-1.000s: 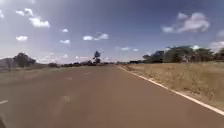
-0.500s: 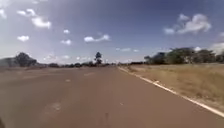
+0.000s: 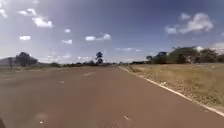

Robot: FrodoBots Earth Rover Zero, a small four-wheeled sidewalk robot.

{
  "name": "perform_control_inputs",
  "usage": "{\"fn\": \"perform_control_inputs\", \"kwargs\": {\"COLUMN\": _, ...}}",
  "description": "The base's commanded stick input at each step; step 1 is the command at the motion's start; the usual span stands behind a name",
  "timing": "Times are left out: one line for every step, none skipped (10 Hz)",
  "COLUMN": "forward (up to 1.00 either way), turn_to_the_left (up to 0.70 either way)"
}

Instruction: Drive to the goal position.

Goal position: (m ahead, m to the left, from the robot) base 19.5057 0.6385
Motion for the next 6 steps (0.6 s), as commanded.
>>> {"fn": "perform_control_inputs", "kwargs": {"forward": 0.85, "turn_to_the_left": -0.16}}
{"fn": "perform_control_inputs", "kwargs": {"forward": 0.85, "turn_to_the_left": -0.32}}
{"fn": "perform_control_inputs", "kwargs": {"forward": 0.85, "turn_to_the_left": -0.21}}
{"fn": "perform_control_inputs", "kwargs": {"forward": 0.85, "turn_to_the_left": -0.06}}
{"fn": "perform_control_inputs", "kwargs": {"forward": 0.85, "turn_to_the_left": 0.00}}
{"fn": "perform_control_inputs", "kwargs": {"forward": 0.85, "turn_to_the_left": 0.00}}
